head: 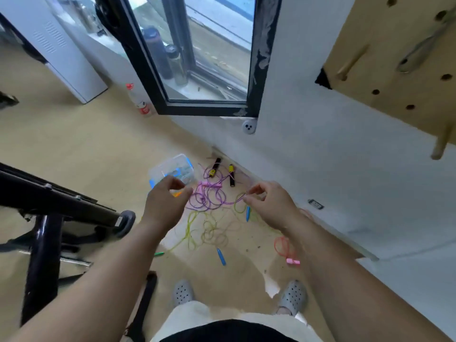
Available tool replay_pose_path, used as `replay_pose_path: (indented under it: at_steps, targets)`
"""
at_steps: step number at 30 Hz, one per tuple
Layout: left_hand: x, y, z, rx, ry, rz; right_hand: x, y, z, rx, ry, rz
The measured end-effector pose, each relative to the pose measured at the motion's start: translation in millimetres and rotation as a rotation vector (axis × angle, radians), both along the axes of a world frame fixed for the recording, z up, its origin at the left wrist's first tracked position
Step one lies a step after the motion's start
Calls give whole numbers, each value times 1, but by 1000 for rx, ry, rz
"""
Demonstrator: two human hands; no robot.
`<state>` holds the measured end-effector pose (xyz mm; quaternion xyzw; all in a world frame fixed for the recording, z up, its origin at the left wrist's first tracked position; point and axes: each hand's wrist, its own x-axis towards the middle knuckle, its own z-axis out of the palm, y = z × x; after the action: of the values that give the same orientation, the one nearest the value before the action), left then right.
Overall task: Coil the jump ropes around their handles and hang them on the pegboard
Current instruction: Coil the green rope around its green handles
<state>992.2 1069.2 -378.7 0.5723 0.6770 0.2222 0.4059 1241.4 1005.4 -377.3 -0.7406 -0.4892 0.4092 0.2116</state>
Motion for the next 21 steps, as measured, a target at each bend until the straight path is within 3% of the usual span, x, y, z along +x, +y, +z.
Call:
replay_pose_path:
  at_steps: [8, 17, 21]
  targets:
    - [-148, 55, -52, -189, 138, 96, -126, 64, -50, -228, 115, -5]
    - [-195, 98, -133, -391, 262, 237, -164, 168, -167, -431, 100, 183]
    - [-204, 120, -209, -407, 326, 158, -189, 221, -237, -470, 18, 302]
